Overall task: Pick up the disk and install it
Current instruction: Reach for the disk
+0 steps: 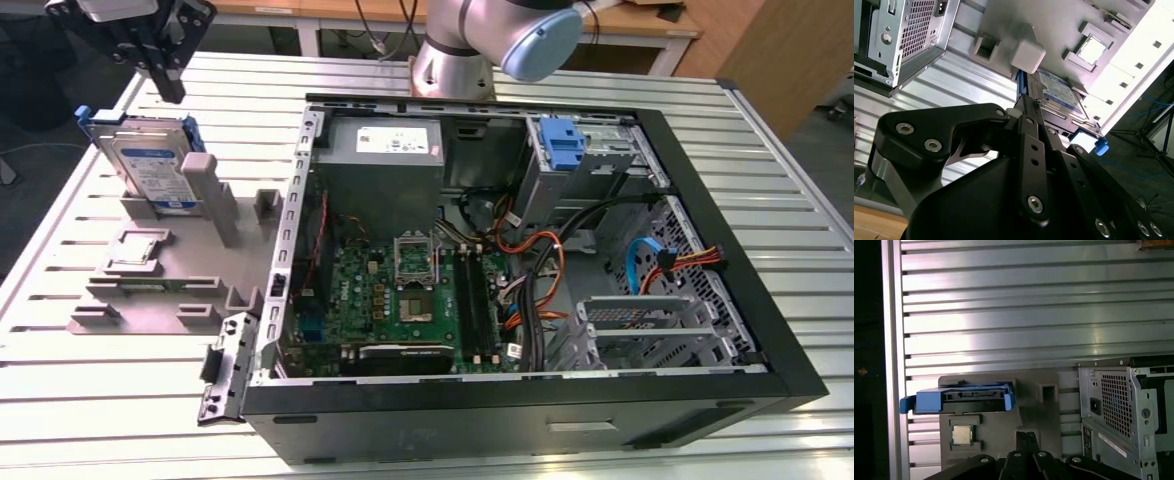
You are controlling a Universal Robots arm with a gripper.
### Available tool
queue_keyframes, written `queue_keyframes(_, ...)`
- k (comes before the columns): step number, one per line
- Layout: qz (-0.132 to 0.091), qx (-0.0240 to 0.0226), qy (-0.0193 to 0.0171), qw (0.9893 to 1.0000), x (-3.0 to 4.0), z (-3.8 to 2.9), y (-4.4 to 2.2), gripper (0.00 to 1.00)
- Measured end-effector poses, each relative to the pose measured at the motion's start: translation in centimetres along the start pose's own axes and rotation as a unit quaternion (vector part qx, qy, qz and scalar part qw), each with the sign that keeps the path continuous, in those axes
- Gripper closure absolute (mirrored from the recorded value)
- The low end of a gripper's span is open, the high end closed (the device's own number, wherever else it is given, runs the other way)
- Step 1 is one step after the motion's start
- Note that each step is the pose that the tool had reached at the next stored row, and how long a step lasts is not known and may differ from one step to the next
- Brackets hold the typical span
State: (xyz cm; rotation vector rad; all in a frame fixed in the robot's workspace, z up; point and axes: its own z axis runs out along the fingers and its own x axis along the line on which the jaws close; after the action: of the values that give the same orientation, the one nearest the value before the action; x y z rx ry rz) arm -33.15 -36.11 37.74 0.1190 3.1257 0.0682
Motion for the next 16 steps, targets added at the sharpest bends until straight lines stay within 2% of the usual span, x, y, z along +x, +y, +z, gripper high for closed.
queue_keyframes(16,0.000,0.0000,0.0000,1.0000,1.52,0.35,1.26,0.90)
